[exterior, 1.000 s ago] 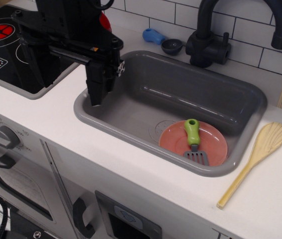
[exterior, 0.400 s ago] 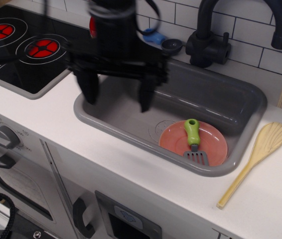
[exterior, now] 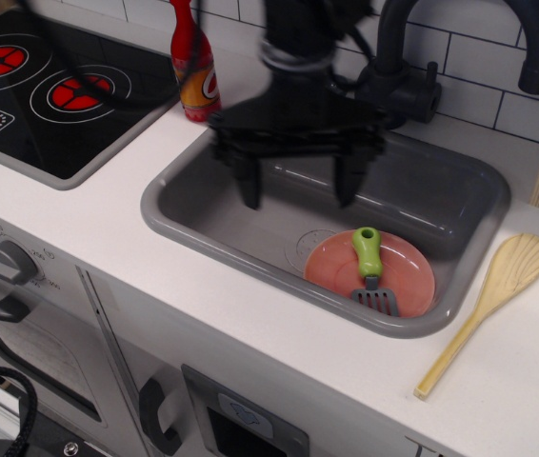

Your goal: Take spatula off plate sink

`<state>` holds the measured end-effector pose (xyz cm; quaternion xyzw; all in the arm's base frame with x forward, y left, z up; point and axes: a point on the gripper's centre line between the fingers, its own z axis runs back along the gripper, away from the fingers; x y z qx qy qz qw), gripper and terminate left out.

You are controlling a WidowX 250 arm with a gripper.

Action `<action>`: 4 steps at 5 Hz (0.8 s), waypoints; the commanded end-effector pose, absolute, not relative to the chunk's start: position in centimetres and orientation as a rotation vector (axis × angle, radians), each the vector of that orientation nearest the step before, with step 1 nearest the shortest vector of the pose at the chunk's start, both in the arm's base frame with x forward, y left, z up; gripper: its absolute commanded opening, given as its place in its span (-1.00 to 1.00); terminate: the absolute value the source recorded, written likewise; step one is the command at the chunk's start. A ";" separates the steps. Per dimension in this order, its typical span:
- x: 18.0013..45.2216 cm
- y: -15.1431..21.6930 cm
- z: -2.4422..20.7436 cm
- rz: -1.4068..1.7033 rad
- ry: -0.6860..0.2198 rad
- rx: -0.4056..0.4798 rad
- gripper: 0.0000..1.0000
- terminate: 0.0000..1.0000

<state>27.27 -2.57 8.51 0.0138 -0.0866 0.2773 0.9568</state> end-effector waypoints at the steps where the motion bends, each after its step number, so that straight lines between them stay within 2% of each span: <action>1: 31.5 -4.3 7.1 0.708 -0.322 -0.032 1.00 -1.00; 2: 33.3 -5.1 6.3 0.768 -0.356 -0.040 1.00 -1.00; 3: 34.2 -5.3 4.8 0.771 -0.393 0.003 1.00 -1.00; 4: 34.3 -5.0 3.6 0.762 -0.368 0.019 1.00 -1.00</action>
